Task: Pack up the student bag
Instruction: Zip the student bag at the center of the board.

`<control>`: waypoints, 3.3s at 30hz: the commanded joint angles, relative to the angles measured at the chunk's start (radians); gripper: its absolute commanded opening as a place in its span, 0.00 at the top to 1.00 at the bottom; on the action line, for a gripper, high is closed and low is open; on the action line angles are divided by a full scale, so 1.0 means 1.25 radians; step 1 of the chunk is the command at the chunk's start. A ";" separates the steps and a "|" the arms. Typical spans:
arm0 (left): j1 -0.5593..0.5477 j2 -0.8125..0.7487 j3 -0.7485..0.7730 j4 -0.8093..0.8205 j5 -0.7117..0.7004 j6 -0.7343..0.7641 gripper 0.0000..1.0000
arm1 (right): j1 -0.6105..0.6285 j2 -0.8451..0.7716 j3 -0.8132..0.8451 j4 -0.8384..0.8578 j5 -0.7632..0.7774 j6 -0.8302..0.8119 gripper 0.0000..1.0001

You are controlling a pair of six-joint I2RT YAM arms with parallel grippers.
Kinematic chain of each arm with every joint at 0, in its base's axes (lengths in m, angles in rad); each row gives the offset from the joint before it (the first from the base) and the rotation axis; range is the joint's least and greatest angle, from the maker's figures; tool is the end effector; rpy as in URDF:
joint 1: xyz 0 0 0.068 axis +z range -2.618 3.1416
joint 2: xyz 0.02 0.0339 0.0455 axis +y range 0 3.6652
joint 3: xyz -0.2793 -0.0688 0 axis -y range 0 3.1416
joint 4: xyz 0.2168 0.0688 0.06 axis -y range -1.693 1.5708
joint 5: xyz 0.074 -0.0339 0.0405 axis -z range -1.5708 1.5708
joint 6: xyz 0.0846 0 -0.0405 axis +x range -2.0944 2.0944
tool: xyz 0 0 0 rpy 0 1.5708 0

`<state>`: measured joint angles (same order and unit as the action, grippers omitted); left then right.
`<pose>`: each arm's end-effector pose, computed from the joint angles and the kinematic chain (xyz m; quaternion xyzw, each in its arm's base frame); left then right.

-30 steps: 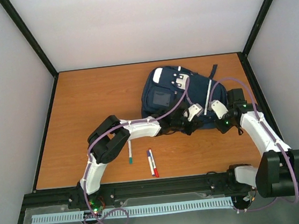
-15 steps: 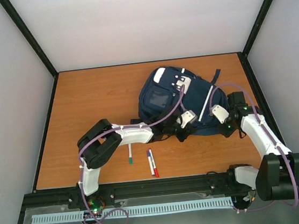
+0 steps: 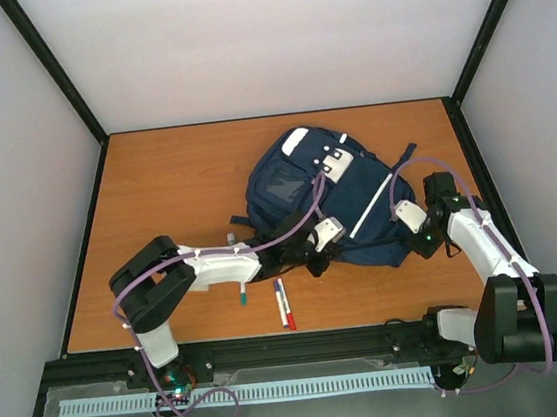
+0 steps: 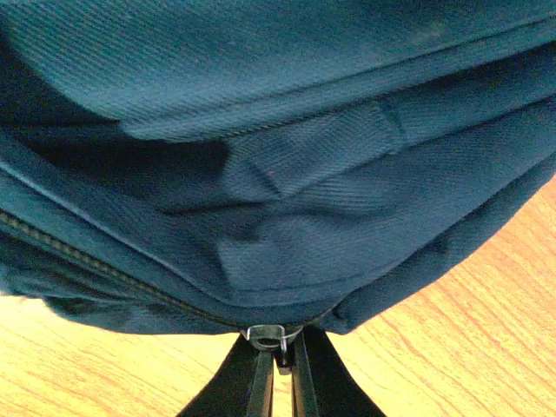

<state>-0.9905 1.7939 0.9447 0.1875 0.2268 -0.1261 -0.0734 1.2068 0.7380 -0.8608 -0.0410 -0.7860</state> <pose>0.1998 -0.3395 0.1666 0.4190 0.7898 -0.3173 0.3161 0.1787 -0.0097 0.1761 -0.3485 0.9293 -0.0316 0.1178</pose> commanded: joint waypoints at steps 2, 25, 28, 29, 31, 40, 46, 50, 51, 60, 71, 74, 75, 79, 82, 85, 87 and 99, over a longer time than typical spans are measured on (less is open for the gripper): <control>0.007 -0.083 -0.055 -0.043 -0.096 0.010 0.99 | -0.022 0.004 0.018 0.007 0.109 -0.030 0.97; 0.014 -0.339 -0.018 -0.482 -0.426 -0.582 0.12 | -0.023 -0.023 0.030 -0.060 -0.055 -0.069 0.97; 0.037 -0.299 -0.014 -0.476 -0.408 -0.597 0.10 | -0.021 -0.028 0.019 -0.061 -0.061 -0.071 0.97; 0.048 -0.288 -0.018 -0.468 -0.399 -0.602 0.10 | -0.020 -0.032 0.014 -0.064 -0.063 -0.075 0.97; 0.067 -0.273 -0.025 -0.443 -0.381 -0.607 0.10 | -0.017 -0.042 0.004 -0.073 -0.066 -0.085 0.97; 0.154 -0.172 0.056 -0.366 -0.351 -0.510 0.11 | 0.091 -0.109 -0.037 -0.095 -0.096 -0.051 0.97; 0.226 -0.104 0.108 -0.197 -0.301 -0.335 0.15 | 0.309 -0.061 -0.026 -0.075 -0.047 0.048 0.97; 0.236 -0.083 0.139 -0.203 -0.281 -0.259 0.19 | 0.419 0.017 0.040 -0.084 -0.080 0.106 0.97; 0.236 -0.103 0.130 -0.202 -0.259 -0.253 0.20 | 0.431 0.027 0.050 -0.080 -0.080 0.110 0.97; 0.121 -0.282 0.026 -0.267 -0.120 -0.111 0.28 | 0.434 0.053 0.071 -0.079 -0.084 0.096 0.97; 0.042 -0.354 -0.198 0.009 0.096 -0.048 0.38 | 0.434 0.045 0.098 -0.108 -0.116 0.108 0.97; 0.037 -0.306 -0.189 0.043 0.138 -0.034 0.38 | 0.434 0.052 0.109 -0.124 -0.126 0.110 0.97; 0.032 -0.288 -0.180 0.046 0.144 -0.028 0.37 | 0.434 0.055 0.113 -0.133 -0.131 0.111 0.97; 0.012 -0.231 -0.187 0.117 0.144 0.015 0.38 | 0.434 0.061 0.128 -0.150 -0.138 0.119 0.97; 0.006 -0.198 -0.205 0.193 0.139 0.035 0.39 | 0.434 0.063 0.132 -0.158 -0.146 0.124 0.97; 0.005 -0.162 -0.198 0.221 0.149 0.045 0.39 | 0.434 0.066 0.130 -0.158 -0.146 0.129 0.97; 0.005 -0.140 -0.188 0.236 0.159 0.050 0.39 | 0.434 0.070 0.130 -0.155 -0.143 0.134 0.97; -0.033 -0.075 -0.161 0.238 0.090 0.079 0.75 | 0.434 0.104 0.137 -0.169 -0.158 0.136 0.97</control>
<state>-1.0115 1.7103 0.7162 0.4351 0.3836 -0.0521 0.4561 1.3365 0.8894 -1.0672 -0.2081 -0.6083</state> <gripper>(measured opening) 0.301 0.064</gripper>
